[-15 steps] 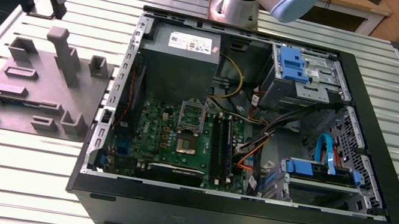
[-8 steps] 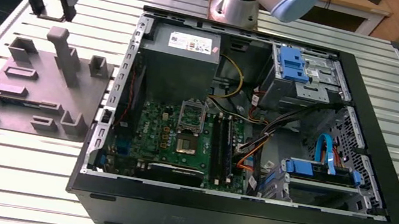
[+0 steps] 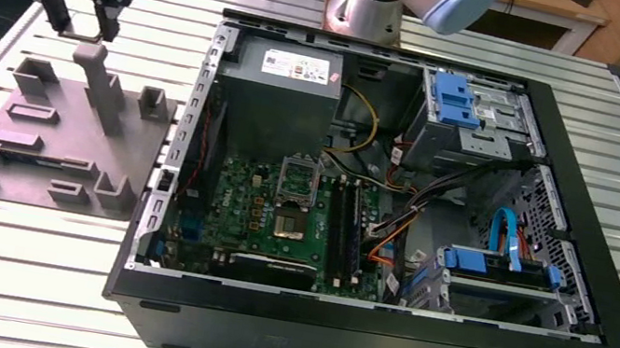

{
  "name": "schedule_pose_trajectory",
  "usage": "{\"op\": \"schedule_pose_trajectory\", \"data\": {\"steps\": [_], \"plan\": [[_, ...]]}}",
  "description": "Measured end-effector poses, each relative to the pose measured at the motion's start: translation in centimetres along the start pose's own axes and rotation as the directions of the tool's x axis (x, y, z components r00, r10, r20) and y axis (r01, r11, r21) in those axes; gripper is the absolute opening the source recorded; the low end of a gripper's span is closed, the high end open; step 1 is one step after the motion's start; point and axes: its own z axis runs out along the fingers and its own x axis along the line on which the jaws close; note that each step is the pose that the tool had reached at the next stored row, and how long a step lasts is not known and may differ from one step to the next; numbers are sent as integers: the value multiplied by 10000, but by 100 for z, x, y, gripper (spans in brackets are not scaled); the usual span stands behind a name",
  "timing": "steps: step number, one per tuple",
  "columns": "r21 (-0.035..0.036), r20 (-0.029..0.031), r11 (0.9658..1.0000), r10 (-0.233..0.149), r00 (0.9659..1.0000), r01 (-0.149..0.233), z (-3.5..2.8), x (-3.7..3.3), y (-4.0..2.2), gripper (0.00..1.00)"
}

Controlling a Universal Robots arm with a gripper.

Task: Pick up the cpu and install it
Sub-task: 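Pick up the cpu and move it towards the insertion slot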

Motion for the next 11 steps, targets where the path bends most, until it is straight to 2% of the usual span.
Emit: {"op": "schedule_pose_trajectory", "data": {"steps": [3,4,11], "plan": [[-1,1,10000,11,10000,-11,4,-15,-49,47],[0,-1,10000,16,10000,-16,5,-51,-67,47],[0,-5,10000,22,10000,-22,8,-245,-70,47]]}}
